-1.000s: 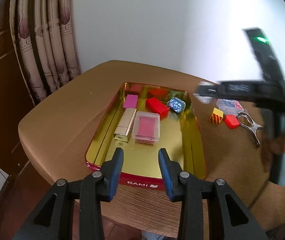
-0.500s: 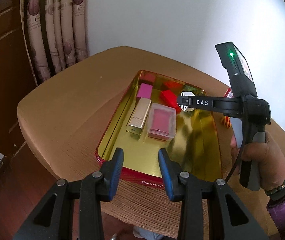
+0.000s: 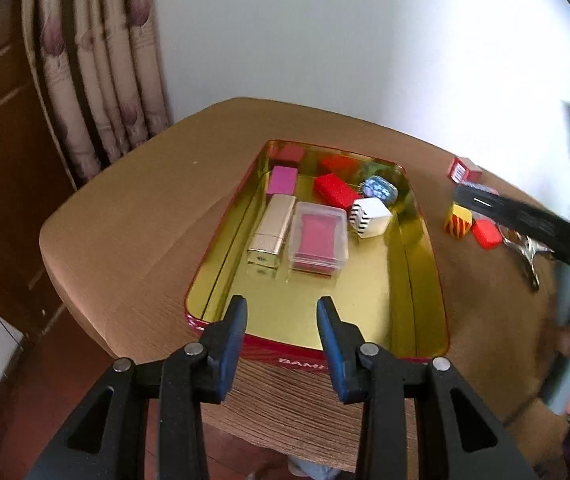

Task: Organize rigid objects
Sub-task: 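Carry the white cube into the tin tray and release it, then reach the left tool to the yellow cube and grasp it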

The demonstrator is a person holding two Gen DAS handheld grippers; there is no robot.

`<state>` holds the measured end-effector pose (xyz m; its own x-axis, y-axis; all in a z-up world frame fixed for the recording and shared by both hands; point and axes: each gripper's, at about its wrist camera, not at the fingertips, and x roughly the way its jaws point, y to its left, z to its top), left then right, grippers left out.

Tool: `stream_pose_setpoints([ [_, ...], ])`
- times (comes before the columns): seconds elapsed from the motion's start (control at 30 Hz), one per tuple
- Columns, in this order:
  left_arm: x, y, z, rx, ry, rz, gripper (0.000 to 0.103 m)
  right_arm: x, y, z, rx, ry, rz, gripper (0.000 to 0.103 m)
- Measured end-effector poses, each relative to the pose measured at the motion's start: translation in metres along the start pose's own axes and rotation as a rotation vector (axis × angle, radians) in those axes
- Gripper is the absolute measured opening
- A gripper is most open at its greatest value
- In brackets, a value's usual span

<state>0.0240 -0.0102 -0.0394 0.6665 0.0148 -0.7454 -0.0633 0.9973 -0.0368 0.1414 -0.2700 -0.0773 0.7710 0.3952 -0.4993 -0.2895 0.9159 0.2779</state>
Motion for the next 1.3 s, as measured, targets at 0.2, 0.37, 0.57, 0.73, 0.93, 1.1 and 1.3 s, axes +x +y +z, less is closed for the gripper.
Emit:
stream_pose_setpoints([
  [0.2, -0.006, -0.025, -0.009, 0.102, -0.027, -0.012, 0.037, -0.071, -0.098, -0.067, 0.039, 0.013, -0.327, 0.054],
  [0.37, -0.017, -0.053, -0.017, 0.181, -0.034, -0.060, 0.037, -0.100, -0.161, -0.105, 0.070, 0.044, -0.491, 0.057],
  [0.57, -0.025, -0.095, -0.024, 0.263, -0.036, -0.076, 0.037, -0.117, -0.193, -0.127, 0.135, 0.027, -0.489, 0.059],
  [0.73, -0.029, -0.122, -0.025, 0.300, -0.046, -0.107, 0.037, -0.120, -0.192, -0.130, 0.127, 0.003, -0.480, 0.068],
  [0.93, -0.029, -0.144, -0.015, 0.324, -0.047, -0.141, 0.037, -0.127, -0.195, -0.133, 0.163, -0.026, -0.463, 0.070],
  [1.1, -0.021, -0.158, -0.010, 0.346, -0.039, -0.139, 0.037, -0.127, -0.198, -0.133, 0.175, -0.033, -0.461, 0.075],
  [1.3, -0.003, -0.169, 0.012, 0.328, 0.007, -0.186, 0.037, -0.127, -0.201, -0.133, 0.192, -0.037, -0.450, 0.080],
])
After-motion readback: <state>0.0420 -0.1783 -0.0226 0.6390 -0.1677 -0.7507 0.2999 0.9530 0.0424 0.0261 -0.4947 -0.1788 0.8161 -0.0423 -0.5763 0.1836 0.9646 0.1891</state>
